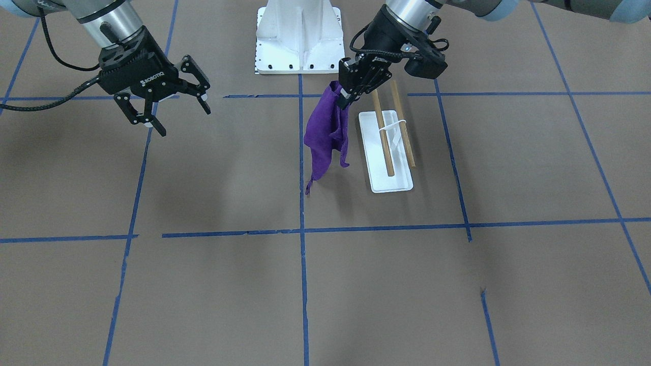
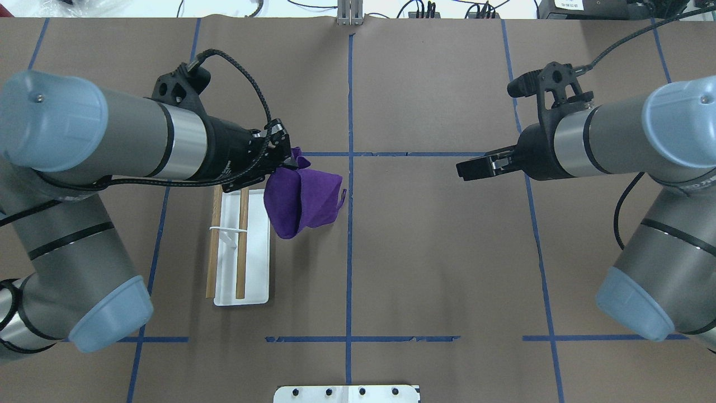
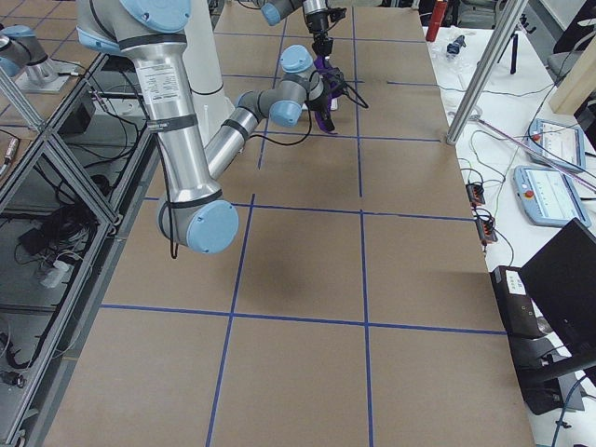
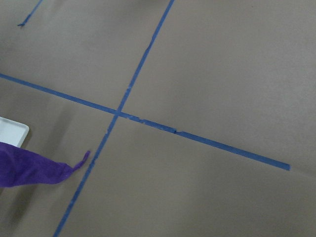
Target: Hang towel on rack
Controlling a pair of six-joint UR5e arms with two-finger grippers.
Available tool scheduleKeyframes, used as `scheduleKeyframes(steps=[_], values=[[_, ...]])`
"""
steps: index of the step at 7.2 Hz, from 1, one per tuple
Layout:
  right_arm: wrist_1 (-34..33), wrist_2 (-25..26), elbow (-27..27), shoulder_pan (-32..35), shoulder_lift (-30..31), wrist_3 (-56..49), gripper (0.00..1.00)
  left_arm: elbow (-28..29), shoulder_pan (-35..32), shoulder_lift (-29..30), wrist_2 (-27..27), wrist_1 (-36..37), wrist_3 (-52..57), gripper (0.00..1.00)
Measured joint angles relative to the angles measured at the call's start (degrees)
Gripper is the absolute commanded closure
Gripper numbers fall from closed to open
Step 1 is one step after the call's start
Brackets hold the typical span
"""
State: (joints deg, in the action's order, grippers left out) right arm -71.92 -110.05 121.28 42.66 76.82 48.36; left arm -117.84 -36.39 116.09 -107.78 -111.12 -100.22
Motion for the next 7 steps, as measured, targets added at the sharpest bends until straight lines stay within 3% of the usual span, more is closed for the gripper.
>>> scheduleKeyframes(steps=[4, 7], values=[[-0.2, -10.0, -5.8, 11.0, 6.9, -16.4, 0.00, -1.5, -0.2, -14.3, -0.2, -0.2, 33.1, 1.00], [-0.3, -15.0, -8.4, 17.1, 10.8, -24.0, 0.00, 0.2, -0.6, -18.0, -0.1, -0.4, 44.7, 1.00]])
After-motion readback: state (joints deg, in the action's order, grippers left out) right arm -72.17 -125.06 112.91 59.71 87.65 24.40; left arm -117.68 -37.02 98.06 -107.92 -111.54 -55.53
